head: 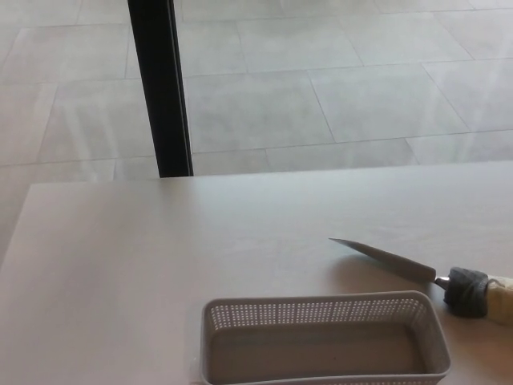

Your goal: A garden tool is kept on the righthand side and a container is kept on the lefthand side on a desk infront of the robot. the robot uses its right hand to pick up the garden tool and makes a scooping motion inside the container

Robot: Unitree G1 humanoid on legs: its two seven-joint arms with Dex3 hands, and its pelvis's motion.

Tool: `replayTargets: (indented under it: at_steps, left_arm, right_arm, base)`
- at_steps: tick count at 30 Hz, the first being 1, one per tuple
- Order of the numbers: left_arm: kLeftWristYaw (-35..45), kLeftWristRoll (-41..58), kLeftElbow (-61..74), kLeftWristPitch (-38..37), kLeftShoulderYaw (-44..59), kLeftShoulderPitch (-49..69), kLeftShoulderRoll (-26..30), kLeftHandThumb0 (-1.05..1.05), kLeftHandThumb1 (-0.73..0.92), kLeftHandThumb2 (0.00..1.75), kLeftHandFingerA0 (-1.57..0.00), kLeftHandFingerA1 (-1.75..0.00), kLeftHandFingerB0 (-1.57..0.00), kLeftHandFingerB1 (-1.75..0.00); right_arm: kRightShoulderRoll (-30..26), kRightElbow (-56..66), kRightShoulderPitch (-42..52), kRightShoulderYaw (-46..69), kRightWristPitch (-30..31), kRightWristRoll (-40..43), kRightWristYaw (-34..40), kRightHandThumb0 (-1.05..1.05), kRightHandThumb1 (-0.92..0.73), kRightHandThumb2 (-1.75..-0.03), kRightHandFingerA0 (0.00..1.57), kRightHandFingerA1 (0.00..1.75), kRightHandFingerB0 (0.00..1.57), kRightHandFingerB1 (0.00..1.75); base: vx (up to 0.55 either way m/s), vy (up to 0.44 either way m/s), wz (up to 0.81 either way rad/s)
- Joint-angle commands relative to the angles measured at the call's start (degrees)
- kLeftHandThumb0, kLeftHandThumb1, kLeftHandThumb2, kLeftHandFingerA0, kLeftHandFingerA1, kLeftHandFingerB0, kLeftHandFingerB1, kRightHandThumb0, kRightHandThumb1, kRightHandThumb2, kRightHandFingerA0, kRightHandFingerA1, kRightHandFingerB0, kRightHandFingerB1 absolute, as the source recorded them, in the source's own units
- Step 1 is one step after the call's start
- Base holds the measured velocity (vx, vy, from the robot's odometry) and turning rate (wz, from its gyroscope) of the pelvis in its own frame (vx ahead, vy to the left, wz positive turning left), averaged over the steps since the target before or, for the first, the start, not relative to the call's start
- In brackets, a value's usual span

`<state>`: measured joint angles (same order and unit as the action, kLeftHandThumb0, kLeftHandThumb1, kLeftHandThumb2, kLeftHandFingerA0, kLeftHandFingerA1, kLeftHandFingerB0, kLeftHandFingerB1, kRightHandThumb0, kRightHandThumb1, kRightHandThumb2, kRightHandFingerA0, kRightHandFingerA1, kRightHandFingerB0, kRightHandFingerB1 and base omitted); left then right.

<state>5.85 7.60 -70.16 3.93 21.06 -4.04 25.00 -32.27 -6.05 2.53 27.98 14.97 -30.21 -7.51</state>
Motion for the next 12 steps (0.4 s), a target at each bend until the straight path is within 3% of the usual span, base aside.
replayTargets:
  at_steps: [1,2,3,4,6,7,9,10,12]
  left_arm:
    - [0.2,0.1,0.2,-0.9,0.0,1.7,1.6,-0.37,0.65,0.59,-0.68,-0.74,-0.48,-0.54]
    - [0.1,0.5,0.4,-1.0,0.3,1.8,1.3,-0.38,0.65,0.59,-0.67,-0.73,-0.48,-0.54]
    - [0.2,0.6,0.9,-0.7,0.4,1.8,1.5,-0.39,0.66,0.60,-0.66,-0.73,-0.48,-0.57]
    - [0.4,0.9,1.1,-0.4,0.7,1.5,1.6,-0.36,0.66,0.59,-0.65,-0.73,-0.49,-0.56]
    - [-0.1,1.2,0.1,-0.2,1.2,-0.3,1.9,-0.35,0.68,0.60,-0.64,-0.71,-0.49,-0.56]
    - [-0.3,1.2,-0.1,0.3,1.1,-0.5,2.0,-0.36,0.69,0.61,-0.64,-0.70,-0.48,-0.56]
    - [0.2,1.6,0.0,0.7,1.4,-1.1,2.3,-0.36,0.68,0.61,-0.66,-0.72,-0.49,-0.56]
    - [-0.1,1.1,0.0,1.0,1.0,-1.3,2.5,-0.38,0.67,0.59,-0.69,-0.72,-0.49,-0.55]
    - [-0.3,1.2,0.5,1.7,1.1,-1.9,2.5,-0.37,0.67,0.60,-0.64,-0.72,-0.47,-0.55]
  right_arm:
    - [12.5,-11.8,-1.5,42.1,2.2,38.1,9.8,-1.05,-0.72,-1.00,0.00,0.43,0.00,0.22]
    - [13.5,-13.5,-2.5,42.9,0.7,39.8,10.5,-1.00,-0.62,-0.91,0.00,0.46,0.00,0.27]
    - [15.1,-14.4,-4.5,44.3,0.3,41.3,13.0,-0.77,-0.83,-0.61,0.00,0.11,0.00,0.01]
    - [15.8,-15.9,-5.6,44.7,0.2,41.4,14.2,-0.76,-0.85,-0.61,0.00,0.00,0.00,0.00]
    - [17.1,-20.2,-8.8,47.3,-3.1,46.6,13.6,-0.70,-0.84,-0.61,0.00,0.06,0.00,0.00]
    - [17.5,-21.3,-9.8,47.5,-2.9,46.2,15.2,-0.70,-0.83,-0.65,0.00,0.13,0.00,0.00]
    - [18.2,-22.2,-10.9,46.4,-1.9,43.7,17.6,-0.72,-0.85,-0.57,0.00,0.14,0.00,0.02]
    - [18.7,-24.0,-11.3,45.4,-2.6,41.7,19.8,-0.71,-0.81,-0.61,0.00,0.24,0.00,0.12]
    - [21.7,-25.3,-13.0,47.1,-5.8,46.0,18.1,-0.66,-0.78,-0.63,0.00,0.30,0.00,0.08]
  base:
    - [0.00,0.000,0.00]
    - [0.00,0.000,0.00]
    - [0.00,0.000,0.00]
    - [0.00,0.000,0.00]
    - [0.00,0.000,0.00]
    - [0.00,0.000,0.00]
    - [0.00,0.000,0.00]
    - [0.00,0.000,0.00]
    - [0.00,0.000,0.00]
